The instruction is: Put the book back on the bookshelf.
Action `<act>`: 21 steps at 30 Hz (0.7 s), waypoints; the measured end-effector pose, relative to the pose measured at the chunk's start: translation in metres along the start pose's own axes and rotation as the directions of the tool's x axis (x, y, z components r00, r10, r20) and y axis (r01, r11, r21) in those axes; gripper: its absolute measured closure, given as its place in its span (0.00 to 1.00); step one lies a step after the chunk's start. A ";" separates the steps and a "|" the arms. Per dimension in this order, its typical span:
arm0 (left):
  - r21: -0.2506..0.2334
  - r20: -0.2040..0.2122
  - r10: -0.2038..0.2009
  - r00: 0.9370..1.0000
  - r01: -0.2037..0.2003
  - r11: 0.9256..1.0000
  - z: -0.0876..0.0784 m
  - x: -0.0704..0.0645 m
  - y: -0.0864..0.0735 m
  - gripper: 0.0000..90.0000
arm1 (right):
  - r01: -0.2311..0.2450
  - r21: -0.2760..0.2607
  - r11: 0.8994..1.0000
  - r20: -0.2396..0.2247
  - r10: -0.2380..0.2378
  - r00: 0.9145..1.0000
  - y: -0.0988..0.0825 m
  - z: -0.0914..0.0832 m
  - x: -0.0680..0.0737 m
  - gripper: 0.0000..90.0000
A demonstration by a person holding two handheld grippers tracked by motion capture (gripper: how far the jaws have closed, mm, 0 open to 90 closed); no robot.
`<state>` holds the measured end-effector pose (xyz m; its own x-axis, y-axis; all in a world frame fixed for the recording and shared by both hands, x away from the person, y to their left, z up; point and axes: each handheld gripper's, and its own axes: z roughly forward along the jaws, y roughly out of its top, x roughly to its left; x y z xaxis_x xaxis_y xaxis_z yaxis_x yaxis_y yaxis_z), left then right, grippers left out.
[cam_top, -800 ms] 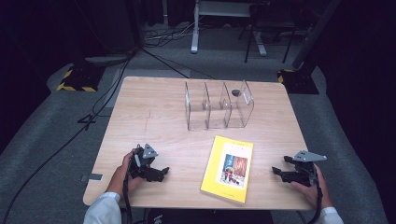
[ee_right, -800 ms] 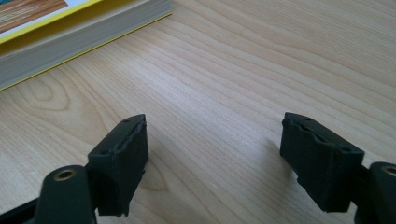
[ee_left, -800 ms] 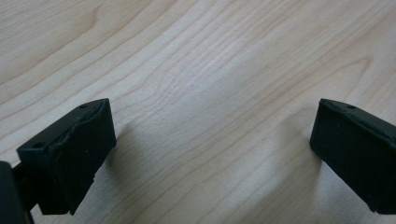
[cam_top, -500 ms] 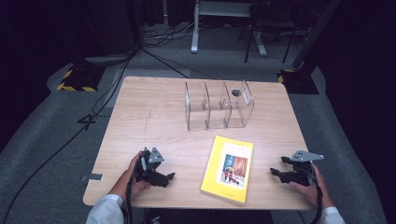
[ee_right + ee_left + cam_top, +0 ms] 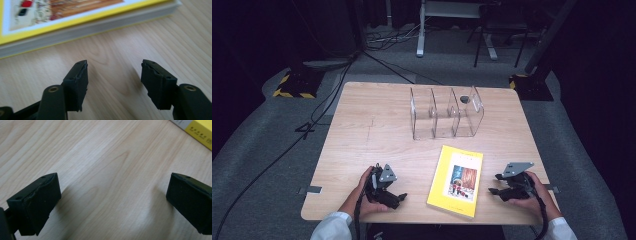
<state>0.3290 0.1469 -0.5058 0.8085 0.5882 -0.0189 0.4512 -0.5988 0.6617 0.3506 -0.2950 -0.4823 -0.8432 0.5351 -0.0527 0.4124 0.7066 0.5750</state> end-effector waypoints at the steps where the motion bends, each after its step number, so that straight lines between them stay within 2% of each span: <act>1: -0.001 0.006 0.011 1.000 -0.011 1.000 0.001 -0.002 0.001 0.00 | 0.015 0.013 1.000 -0.015 -0.015 1.000 0.004 0.002 0.004 0.44; 3: 0.000 0.021 0.028 0.999 -0.028 1.000 0.003 -0.006 0.003 0.00 | 0.049 0.035 0.998 -0.041 -0.048 0.998 0.012 0.005 0.009 0.45; 4: 0.000 0.021 0.028 0.999 -0.028 1.000 0.003 -0.006 0.003 0.00 | 0.049 0.035 0.998 -0.041 -0.048 0.998 0.012 0.005 0.009 0.45; 5: 0.000 0.027 0.035 0.999 -0.035 0.999 0.004 -0.007 0.004 0.00 | 0.071 0.061 0.996 -0.068 -0.067 0.995 0.020 0.008 0.013 0.46; 8: -0.001 0.040 0.047 0.998 -0.047 0.999 0.007 -0.012 0.007 0.00 | 0.083 0.078 0.993 -0.084 -0.077 0.993 0.026 0.011 0.016 0.46; 9: 0.001 0.043 0.049 0.998 -0.049 0.999 0.008 -0.015 0.008 0.00 | 0.103 0.100 0.990 -0.108 -0.092 0.990 0.033 0.014 0.019 0.46; 11: -0.003 0.051 0.060 0.997 -0.060 0.998 0.010 -0.017 0.010 0.00 | 0.101 0.109 0.989 -0.112 -0.089 0.990 0.034 0.015 0.020 0.47; 16: -0.002 0.060 0.064 0.996 -0.064 0.998 0.013 -0.022 0.014 0.00 | 0.131 0.190 0.973 -0.138 -0.106 0.985 0.042 0.015 0.024 0.46; 18: 0.000 0.062 0.069 0.996 -0.069 0.998 0.014 -0.023 0.015 0.00 | 0.141 0.200 0.970 -0.140 -0.114 0.984 0.044 0.016 0.024 0.43; 21: 0.001 0.065 0.073 0.995 -0.073 0.997 0.016 -0.024 0.017 0.00 | 0.147 0.196 0.970 -0.144 -0.120 0.982 0.047 0.019 0.025 0.40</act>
<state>0.3231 0.1139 -0.5057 0.8622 0.5061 -0.0193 0.3911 -0.6410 0.6605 0.3548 -0.2398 -0.4721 -0.9274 0.3740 -0.0029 0.3434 0.8544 0.3899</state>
